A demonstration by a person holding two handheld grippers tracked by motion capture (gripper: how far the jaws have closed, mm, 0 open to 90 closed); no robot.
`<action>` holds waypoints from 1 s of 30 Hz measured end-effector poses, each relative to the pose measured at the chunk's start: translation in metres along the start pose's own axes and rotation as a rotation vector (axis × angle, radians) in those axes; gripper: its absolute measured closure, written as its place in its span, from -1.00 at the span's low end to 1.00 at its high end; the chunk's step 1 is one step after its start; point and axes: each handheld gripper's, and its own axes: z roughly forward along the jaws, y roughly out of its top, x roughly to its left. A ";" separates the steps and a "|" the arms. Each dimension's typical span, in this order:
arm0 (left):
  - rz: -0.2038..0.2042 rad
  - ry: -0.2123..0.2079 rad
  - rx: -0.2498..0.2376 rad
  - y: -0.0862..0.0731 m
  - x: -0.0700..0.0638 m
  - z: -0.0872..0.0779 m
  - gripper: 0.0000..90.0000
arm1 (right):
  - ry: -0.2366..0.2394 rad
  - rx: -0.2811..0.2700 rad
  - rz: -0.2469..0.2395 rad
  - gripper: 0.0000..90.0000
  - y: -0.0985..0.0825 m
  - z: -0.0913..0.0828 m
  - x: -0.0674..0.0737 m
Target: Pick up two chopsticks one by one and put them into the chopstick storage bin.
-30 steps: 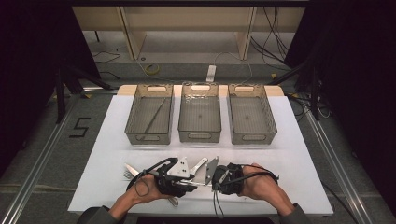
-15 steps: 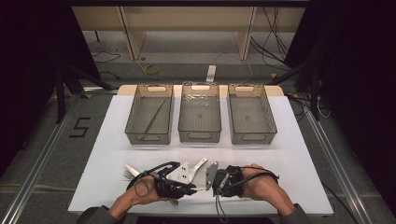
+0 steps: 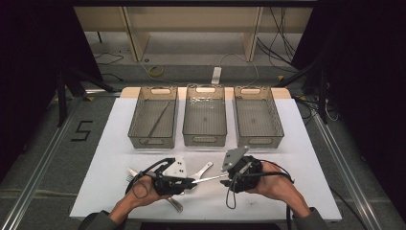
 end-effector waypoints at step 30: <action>-0.409 0.329 -0.209 -0.020 0.049 -0.037 0.85 | -0.092 -0.474 0.527 -0.29 -0.081 -0.007 -0.013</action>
